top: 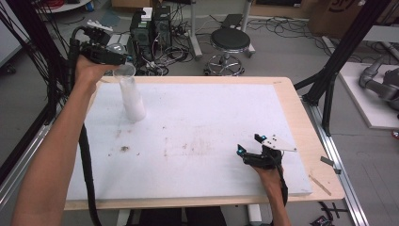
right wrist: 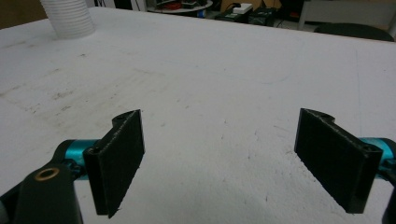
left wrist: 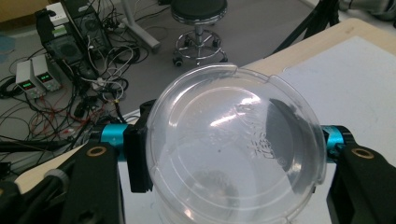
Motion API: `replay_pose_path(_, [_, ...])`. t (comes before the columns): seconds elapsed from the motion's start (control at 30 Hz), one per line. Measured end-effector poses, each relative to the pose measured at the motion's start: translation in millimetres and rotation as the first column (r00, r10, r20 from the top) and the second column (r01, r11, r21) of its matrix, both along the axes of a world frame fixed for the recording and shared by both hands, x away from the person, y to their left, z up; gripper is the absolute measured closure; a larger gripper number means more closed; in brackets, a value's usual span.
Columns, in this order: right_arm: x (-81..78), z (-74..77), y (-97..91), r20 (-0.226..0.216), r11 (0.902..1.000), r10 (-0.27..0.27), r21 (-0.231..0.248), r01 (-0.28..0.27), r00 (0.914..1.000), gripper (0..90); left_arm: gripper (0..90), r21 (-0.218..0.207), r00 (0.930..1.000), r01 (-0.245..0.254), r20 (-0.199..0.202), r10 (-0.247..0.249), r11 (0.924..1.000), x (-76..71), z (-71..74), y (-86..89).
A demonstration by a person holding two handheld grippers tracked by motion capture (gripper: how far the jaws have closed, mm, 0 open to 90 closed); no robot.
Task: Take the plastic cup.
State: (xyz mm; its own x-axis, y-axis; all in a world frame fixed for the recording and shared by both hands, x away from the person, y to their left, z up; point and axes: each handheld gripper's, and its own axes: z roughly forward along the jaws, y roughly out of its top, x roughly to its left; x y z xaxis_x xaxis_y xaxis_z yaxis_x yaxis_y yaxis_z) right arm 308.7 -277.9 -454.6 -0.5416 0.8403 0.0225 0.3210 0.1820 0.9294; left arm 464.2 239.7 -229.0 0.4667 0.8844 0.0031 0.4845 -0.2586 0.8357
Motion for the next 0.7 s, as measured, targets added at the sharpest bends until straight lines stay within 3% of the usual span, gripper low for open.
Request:
replay_pose_path(0.1, [-0.1,0.0,0.0,0.0,1.0,0.0,-0.001,0.0,1.0,16.0,38.5,0.004,0.9999,0.009,-0.011,-0.009,0.9999,-1.2,-0.8,1.2])
replay_pose_path(0.2, [-0.1,0.0,0.0,0.002,1.0,0.0,-0.002,0.0,1.0,16.1,38.5,-0.072,0.9985,0.054,0.014,-0.053,0.9959,-8.4,-1.6,3.6])
replay_pose_path(0.23, [0.2,-0.1,0.0,0.001,1.0,0.001,-0.004,-0.001,1.0,16.0,38.5,-0.075,0.9976,0.066,0.026,-0.064,0.995,-12.0,-1.7,3.4])
replay_pose_path(0.4, [1.8,-0.2,-0.2,-0.013,1.0,0.004,-0.003,-0.004,0.9999,16.0,38.6,-0.084,0.9895,0.136,0.059,-0.132,0.9871,-29.6,-1.4,3.0])
replay_pose_path(0.43, [1.4,-0.1,-0.2,-0.011,1.0,0.003,-0.002,-0.003,0.9999,16.1,38.6,-0.099,0.9832,0.171,0.082,-0.163,0.9803,-39.7,-1.0,2.0])
replay_pose_path(0.47, [1.4,-0.1,-0.2,-0.011,1.0,0.003,-0.002,-0.003,0.9999,16.1,38.7,-0.099,0.9832,0.171,0.082,-0.163,0.9803,-39.7,-1.0,2.0])
replay_pose_path(0.5, [1.2,-0.1,-0.2,-0.01,1.0,0.003,-0.001,-0.003,1.0,16.1,38.7,-0.115,0.9775,0.199,0.094,-0.189,0.9731,-46.0,-1.7,0.8])
replay_pose_path(0.57, [1.4,-0.1,0.0,-0.011,1.0,0.002,-0.004,-0.002,0.9999,16.1,38.7,-0.133,0.9596,0.27,0.12,-0.255,0.9537,-60.2,-5.9,-4.3])
replay_pose_path(0.6, [1.4,-0.1,0.0,-0.011,1.0,0.002,-0.004,-0.002,0.9999,16.1,38.7,-0.133,0.9596,0.27,0.12,-0.255,0.9537,-60.2,-5.9,-4.3])
replay_pose_path(0.63, [1.0,-0.1,0.6,-0.013,1.0,0.0,-0.005,0.0,0.9999,16.0,38.7,-0.145,0.947,0.31,0.135,-0.291,0.9396,-66.1,-8.8,-7.1])
replay_pose_path(0.67, [0.9,-0.1,0.7,-0.01,1.0,-0.001,-0.006,0.001,0.9999,16.1,38.7,-0.155,0.9294,0.357,0.16,-0.333,0.9213,-74.8,-13.1,-11.0])
replay_pose_path(0.7, [0.8,-0.1,0.7,-0.008,1.0,-0.002,-0.007,0.002,1.0,16.1,38.7,-0.164,0.9196,0.381,0.168,-0.355,0.9098,-79.5,-16.0,-13.3])
